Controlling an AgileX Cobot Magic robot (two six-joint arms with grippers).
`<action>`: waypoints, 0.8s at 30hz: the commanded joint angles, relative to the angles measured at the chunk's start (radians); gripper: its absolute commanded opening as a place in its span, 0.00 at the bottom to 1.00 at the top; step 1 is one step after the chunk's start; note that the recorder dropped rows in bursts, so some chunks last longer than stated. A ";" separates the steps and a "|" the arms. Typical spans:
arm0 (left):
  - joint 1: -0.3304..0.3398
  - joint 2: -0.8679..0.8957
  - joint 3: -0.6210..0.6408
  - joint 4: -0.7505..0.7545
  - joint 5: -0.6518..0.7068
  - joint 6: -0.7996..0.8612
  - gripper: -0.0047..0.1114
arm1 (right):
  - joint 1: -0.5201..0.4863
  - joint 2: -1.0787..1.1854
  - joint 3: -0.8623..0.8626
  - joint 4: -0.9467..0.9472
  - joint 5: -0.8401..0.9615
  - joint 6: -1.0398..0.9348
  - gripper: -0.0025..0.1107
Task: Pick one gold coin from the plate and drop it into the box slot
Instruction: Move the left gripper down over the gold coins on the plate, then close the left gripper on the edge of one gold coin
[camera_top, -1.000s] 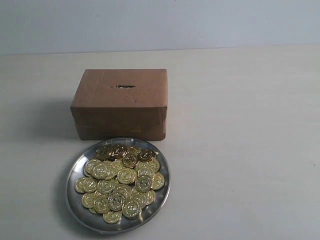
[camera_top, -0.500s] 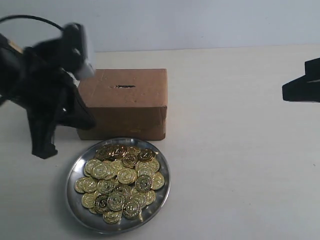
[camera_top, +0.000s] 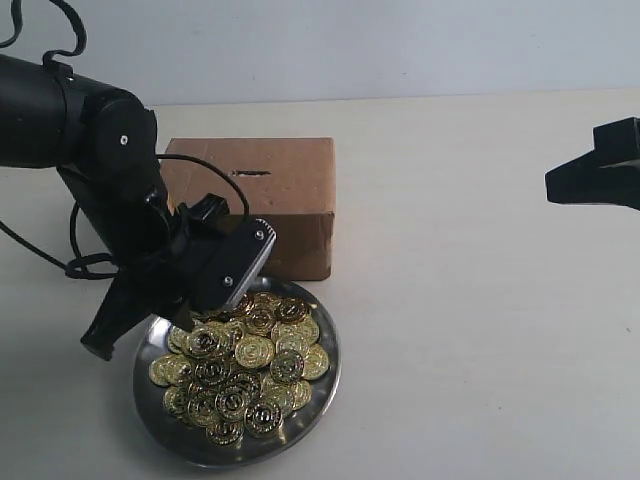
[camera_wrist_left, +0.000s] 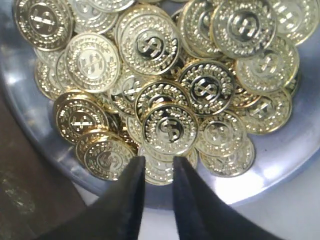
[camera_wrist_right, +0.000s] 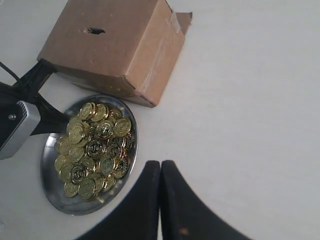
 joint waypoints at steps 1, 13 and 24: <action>-0.005 0.000 -0.008 -0.002 -0.004 0.124 0.43 | -0.005 0.000 -0.005 0.012 -0.008 -0.015 0.02; -0.005 0.013 0.013 -0.008 -0.018 0.283 0.53 | -0.005 0.000 -0.005 0.014 -0.008 -0.019 0.02; -0.008 0.041 0.028 -0.010 -0.074 0.286 0.53 | -0.005 0.000 -0.005 0.014 -0.008 -0.019 0.02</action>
